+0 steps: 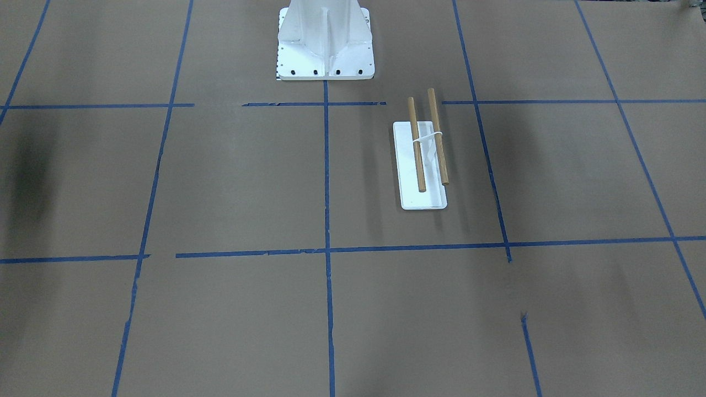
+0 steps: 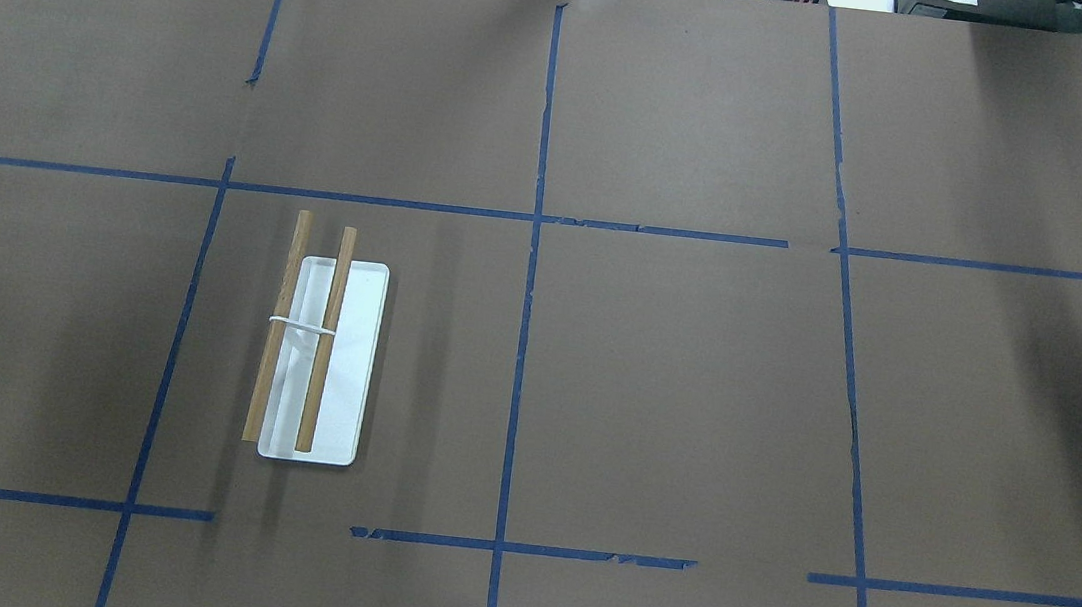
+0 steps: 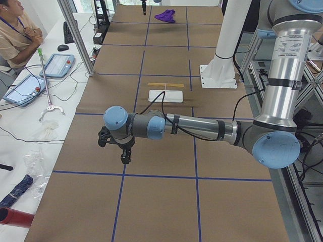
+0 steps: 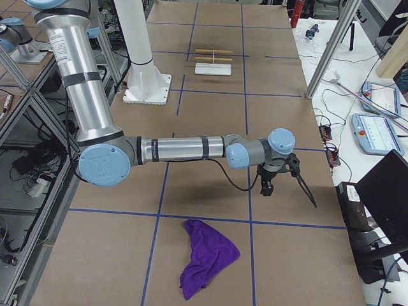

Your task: Hang towel on rack

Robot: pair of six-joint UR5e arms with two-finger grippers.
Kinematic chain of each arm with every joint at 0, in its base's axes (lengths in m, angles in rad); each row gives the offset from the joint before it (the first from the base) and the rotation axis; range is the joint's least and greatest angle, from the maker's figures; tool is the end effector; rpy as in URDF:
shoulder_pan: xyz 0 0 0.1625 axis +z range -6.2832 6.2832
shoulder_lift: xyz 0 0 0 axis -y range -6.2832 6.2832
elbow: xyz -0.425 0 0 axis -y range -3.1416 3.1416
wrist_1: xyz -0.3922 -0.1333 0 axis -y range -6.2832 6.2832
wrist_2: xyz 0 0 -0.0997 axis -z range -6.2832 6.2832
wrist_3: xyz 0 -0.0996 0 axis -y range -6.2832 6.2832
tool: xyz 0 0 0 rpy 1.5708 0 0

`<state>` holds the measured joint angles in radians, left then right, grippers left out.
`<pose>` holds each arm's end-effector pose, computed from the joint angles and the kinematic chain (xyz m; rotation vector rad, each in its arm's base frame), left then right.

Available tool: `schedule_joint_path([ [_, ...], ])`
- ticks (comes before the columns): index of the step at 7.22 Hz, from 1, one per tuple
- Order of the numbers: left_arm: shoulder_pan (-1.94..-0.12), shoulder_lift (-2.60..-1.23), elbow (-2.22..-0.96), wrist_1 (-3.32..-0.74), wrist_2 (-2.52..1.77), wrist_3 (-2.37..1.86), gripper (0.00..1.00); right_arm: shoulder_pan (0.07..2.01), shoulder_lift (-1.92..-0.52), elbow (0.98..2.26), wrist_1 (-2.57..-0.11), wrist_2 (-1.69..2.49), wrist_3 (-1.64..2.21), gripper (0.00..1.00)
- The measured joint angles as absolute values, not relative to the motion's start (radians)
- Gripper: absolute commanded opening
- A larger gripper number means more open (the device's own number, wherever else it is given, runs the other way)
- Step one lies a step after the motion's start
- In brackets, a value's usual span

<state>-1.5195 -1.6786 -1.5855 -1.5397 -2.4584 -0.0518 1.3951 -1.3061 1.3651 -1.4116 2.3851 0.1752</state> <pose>-0.0283 -0.5422 0.5906 0.0395 0.8902 0.0401 -0.0475 -0.6160 0.5947 0.0613 -0.8345 -0.0893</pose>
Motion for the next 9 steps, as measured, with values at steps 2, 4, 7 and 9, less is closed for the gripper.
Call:
schedule_joint_path([
  [2, -1.519, -1.683, -1.593, -1.561, -2.459, -0.037, 1.0, 1.428, -1.306, 1.38, -1.407, 2.358, 0.163, 1.0],
  [4, -1.518, -1.683, -1.596, -1.577, -2.457, -0.032, 1.0, 1.444, -1.308, 1.412, -1.411, 2.297, 0.088, 1.0],
  [7, -1.517, -1.684, -1.61, -1.58, -2.457, -0.032, 1.0, 1.41, -1.351, 1.519, -1.527, 2.171, 0.021, 1.0],
  [9, -1.516, -1.681, -1.625, -1.585, -2.462, -0.034, 1.0, 1.383, -1.477, 1.613, -1.54, 2.124, 0.021, 1.0],
])
